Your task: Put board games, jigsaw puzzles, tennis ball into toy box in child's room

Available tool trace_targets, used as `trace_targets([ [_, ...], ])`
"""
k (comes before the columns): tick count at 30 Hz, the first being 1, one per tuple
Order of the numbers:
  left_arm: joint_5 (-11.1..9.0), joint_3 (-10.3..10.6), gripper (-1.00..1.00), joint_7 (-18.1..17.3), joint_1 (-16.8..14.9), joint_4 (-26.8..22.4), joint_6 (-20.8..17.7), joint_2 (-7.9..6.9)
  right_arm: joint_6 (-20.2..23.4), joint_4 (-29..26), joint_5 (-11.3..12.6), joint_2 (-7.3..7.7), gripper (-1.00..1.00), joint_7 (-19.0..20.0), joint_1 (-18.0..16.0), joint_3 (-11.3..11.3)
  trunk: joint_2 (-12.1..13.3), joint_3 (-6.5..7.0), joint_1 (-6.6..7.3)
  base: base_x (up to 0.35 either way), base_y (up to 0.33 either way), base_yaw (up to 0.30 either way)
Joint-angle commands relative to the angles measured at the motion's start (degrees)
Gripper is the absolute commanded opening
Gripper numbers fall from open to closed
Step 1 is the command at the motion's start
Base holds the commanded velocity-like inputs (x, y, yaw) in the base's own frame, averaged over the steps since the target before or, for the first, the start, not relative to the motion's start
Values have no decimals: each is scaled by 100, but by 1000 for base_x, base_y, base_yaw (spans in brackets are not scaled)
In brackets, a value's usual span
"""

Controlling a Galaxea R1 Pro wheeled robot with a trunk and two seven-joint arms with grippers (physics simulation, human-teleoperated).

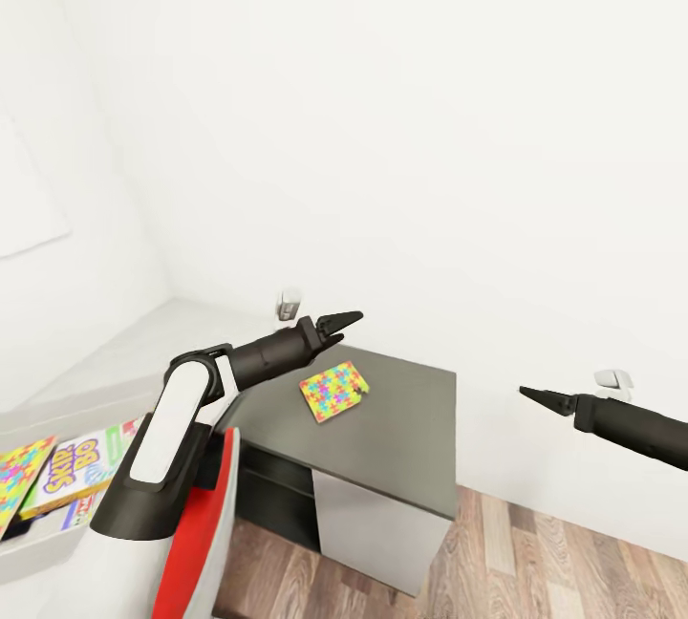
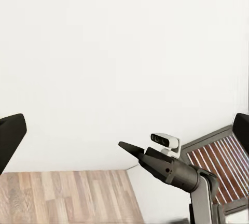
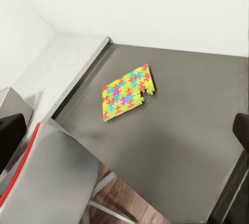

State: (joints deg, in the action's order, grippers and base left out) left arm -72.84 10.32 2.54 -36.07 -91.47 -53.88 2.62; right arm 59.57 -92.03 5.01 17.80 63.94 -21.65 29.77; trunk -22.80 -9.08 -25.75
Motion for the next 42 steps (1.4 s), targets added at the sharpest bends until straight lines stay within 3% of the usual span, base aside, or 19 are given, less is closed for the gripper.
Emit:
trace_targets([
  [1, -29, -4, 100, 27, -5, -3, -23, 2, 43, 0, 27, 1, 100, -3, -6, 3, -12, -8, -4, 0, 0, -267],
  [13, -10, -14, 100, 27, 18, -1, -37, -25, 43, 39, 26, -1, 100, -6, -6, -33, -12, 26, -4, 0, 0, -224],
  [16, -18, -89, 100, 10, 103, -2, -39, -195, 43, 234, -55, -10, 100, -39, -6, -321, -12, 28, -4, 0, 0, -90],
  [17, -18, -89, 100, 10, 103, -2, -39, -195, 43, 234, -55, -10, 100, -39, -6, -321, -12, 28, -4, 0, 0, -71],
  [20, -57, -271, 100, -28, 186, -8, -34, -428, 43, 495, -232, 15, 100, -107, -32, -753, -12, 30, -4, 0, 0, -46],
  [24, -77, -402, 100, -53, 236, -14, -34, -565, 43, 791, -356, 36, 100, -163, -70, -968, -12, 30, -4, 0, 0, -27],
  [32, -90, -500, 100, -64, 291, -19, -31, -690, 43, 1065, -468, 44, 100, -203, -95, -1134, -12, 31, -4, 0, 0, -10],
  [42, -50, -511, 100, -29, 307, -14, -27, -715, 43, 1146, -501, 47, 100, -218, -99, -1174, -12, 31, -4, 129, -19, -10],
])
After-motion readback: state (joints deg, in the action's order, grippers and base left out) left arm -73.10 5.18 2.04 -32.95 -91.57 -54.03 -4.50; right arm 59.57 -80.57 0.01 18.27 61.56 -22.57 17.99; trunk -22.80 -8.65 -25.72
